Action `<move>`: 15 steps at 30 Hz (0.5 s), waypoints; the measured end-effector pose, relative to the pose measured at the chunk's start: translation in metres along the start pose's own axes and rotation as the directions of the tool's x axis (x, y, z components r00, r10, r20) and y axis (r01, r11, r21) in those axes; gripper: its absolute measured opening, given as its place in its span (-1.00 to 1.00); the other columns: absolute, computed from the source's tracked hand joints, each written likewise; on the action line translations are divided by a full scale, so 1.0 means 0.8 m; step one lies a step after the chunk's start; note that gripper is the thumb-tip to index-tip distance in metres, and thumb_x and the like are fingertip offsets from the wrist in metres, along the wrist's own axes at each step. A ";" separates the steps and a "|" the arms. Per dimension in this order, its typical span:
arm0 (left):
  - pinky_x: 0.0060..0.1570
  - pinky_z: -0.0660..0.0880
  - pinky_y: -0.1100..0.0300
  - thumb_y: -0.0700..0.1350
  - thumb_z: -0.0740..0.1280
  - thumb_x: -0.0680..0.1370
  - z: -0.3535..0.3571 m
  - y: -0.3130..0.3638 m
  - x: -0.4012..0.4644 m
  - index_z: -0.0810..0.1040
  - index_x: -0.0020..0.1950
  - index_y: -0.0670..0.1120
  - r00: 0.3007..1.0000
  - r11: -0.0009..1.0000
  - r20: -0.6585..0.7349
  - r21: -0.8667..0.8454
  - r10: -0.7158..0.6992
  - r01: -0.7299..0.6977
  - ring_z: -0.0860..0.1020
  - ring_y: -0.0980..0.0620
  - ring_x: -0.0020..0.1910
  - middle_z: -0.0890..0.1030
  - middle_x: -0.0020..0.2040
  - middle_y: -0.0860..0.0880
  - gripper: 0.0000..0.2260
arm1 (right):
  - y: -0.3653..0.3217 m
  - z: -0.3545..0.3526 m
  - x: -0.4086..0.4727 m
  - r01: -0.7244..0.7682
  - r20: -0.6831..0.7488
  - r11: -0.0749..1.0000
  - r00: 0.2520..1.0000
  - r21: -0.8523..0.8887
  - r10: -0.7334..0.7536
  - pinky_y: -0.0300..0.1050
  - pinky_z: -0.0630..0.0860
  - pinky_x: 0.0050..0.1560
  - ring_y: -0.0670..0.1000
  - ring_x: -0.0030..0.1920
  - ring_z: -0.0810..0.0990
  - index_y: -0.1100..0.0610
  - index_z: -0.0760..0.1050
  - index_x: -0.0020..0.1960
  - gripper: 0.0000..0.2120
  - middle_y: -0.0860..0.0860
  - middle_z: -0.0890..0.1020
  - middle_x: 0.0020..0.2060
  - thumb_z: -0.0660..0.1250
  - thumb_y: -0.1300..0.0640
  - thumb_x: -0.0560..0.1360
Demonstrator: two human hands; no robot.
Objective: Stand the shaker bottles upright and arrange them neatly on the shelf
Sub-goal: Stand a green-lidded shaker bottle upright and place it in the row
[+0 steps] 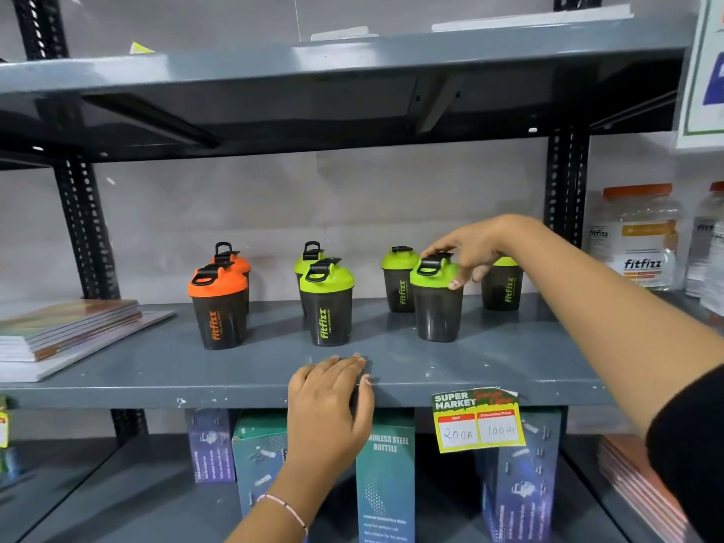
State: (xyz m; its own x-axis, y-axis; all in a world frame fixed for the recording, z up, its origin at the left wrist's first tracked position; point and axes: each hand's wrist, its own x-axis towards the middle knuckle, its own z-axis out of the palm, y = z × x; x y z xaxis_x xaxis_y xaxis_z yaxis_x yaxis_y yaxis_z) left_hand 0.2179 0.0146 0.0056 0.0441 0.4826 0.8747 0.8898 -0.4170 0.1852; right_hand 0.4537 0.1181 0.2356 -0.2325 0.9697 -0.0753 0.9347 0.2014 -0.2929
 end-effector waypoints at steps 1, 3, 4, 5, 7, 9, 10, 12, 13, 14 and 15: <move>0.19 0.39 0.06 0.01 0.22 0.57 0.000 0.001 0.001 0.66 0.13 -0.02 1.000 1.000 0.004 0.000 -0.003 0.003 0.59 0.07 0.12 0.68 0.11 0.10 -0.72 | -0.007 0.003 0.001 -0.034 -0.038 0.997 0.999 -0.068 0.032 0.05 0.61 0.13 0.19 0.28 0.52 -0.10 0.32 0.50 -0.27 0.05 0.36 0.43 0.54 0.14 0.42; 0.20 0.39 0.05 0.02 0.21 0.57 0.000 0.002 0.002 0.65 0.13 -0.02 1.000 1.000 0.017 0.002 -0.012 0.012 0.59 0.07 0.14 0.67 0.12 0.10 -0.71 | -0.021 0.010 0.001 -0.103 -0.145 0.973 0.987 -0.205 0.074 0.01 0.62 0.03 0.18 0.17 0.57 0.03 0.45 0.40 -0.30 0.07 0.52 0.28 0.55 -0.15 0.34; 0.20 0.40 0.04 0.02 0.20 0.57 -0.001 0.002 0.001 0.65 0.14 -0.02 0.999 1.000 0.028 0.003 -0.016 0.016 0.58 0.07 0.15 0.67 0.12 0.10 -0.71 | -0.026 0.014 0.003 -0.139 -0.213 0.957 0.973 -0.253 0.086 -0.04 0.58 -0.01 0.17 0.11 0.58 0.09 0.54 0.24 -0.33 0.06 0.58 0.19 0.53 -0.27 0.28; 0.20 0.40 0.03 0.02 0.20 0.58 -0.002 0.002 0.001 0.65 0.15 -0.02 0.999 1.000 0.039 0.005 -0.018 0.018 0.58 0.07 0.15 0.67 0.13 0.10 -0.71 | -0.031 0.017 0.005 -0.186 -0.279 0.939 0.955 -0.289 0.104 -0.07 0.53 -0.03 0.16 0.07 0.57 0.12 0.55 0.05 -0.34 0.04 0.61 0.09 0.51 -0.37 0.22; 0.20 0.40 0.02 0.03 0.19 0.58 -0.004 0.001 0.001 0.65 0.16 -0.02 0.998 1.000 0.057 0.007 -0.019 0.019 0.58 0.06 0.16 0.67 0.14 0.10 -0.70 | -0.042 0.027 0.006 -0.295 -0.378 0.898 0.911 -0.327 0.162 -0.07 0.49 0.01 0.14 0.12 0.58 0.07 0.47 -0.05 -0.31 0.01 0.56 0.00 0.45 -0.48 0.15; 0.20 0.40 0.02 0.03 0.19 0.58 -0.006 0.001 0.001 0.64 0.17 -0.02 0.997 1.000 0.069 0.008 -0.023 0.023 0.58 0.06 0.17 0.67 0.14 0.09 -0.69 | -0.054 0.036 0.007 -0.383 -0.442 0.857 0.872 -0.346 0.211 -0.14 0.47 -0.09 0.10 0.11 0.61 0.00 0.48 0.02 -0.31 -0.01 0.56 -0.03 0.40 -0.51 0.17; 0.21 0.41 0.02 0.03 0.19 0.58 -0.007 0.001 0.002 0.64 0.17 -0.02 0.997 1.000 0.076 0.008 -0.026 0.026 0.58 0.05 0.18 0.67 0.15 0.09 -0.69 | -0.060 0.040 0.008 -0.417 -0.467 0.836 0.855 -0.356 0.227 -0.19 0.42 -0.19 0.08 0.01 0.62 0.02 0.49 0.00 -0.35 -0.02 0.56 -0.10 0.37 -0.50 0.21; 0.22 0.41 0.01 0.04 0.18 0.58 -0.009 0.002 0.002 0.64 0.18 -0.01 0.995 1.000 0.093 0.007 -0.030 0.029 0.57 0.05 0.19 0.66 0.16 0.09 -0.69 | -0.071 0.045 0.013 -0.465 -0.492 0.807 0.832 -0.364 0.258 -0.26 0.35 -0.28 0.03 -0.24 0.56 0.06 0.50 -0.09 -0.42 -0.04 0.51 -0.27 0.32 -0.46 0.30; 0.22 0.41 0.01 0.04 0.18 0.59 -0.010 0.002 0.002 0.63 0.19 -0.01 0.994 1.000 0.101 0.005 -0.031 0.030 0.57 0.05 0.20 0.66 0.16 0.09 -0.69 | -0.076 0.046 0.017 -0.484 -0.495 0.795 0.824 -0.364 0.275 -0.27 0.35 -0.26 0.01 -0.32 0.51 0.07 0.49 -0.16 -0.45 -0.04 0.49 -0.31 0.30 -0.44 0.33; 0.23 0.40 0.01 0.04 0.18 0.59 -0.010 0.002 0.002 0.63 0.19 -0.01 0.993 1.000 0.111 0.003 -0.030 0.030 0.56 0.05 0.20 0.66 0.17 0.09 -0.69 | -0.081 0.047 0.020 -0.505 -0.493 0.781 0.818 -0.368 0.296 -0.27 0.35 -0.24 -0.02 -0.37 0.48 0.07 0.48 -0.21 -0.47 -0.04 0.48 -0.33 0.28 -0.43 0.35; 0.23 0.40 0.02 0.04 0.18 0.59 -0.011 0.001 0.002 0.63 0.19 -0.01 0.992 1.000 0.120 0.000 -0.027 0.027 0.56 0.05 0.21 0.65 0.17 0.09 -0.69 | -0.086 0.047 0.022 -0.526 -0.489 0.764 0.811 -0.373 0.320 -0.27 0.35 -0.24 -0.03 -0.40 0.46 0.07 0.46 -0.25 -0.48 -0.05 0.48 -0.34 0.27 -0.42 0.36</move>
State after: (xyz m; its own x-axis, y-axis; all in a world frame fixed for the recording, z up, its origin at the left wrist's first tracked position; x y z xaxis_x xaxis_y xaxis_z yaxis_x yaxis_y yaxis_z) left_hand 0.2148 0.0083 0.0114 0.0738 0.5824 0.8095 0.8908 -0.4035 0.2091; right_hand 0.3751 0.1160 0.2185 0.2422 0.9191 0.3109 0.9369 -0.3049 0.1713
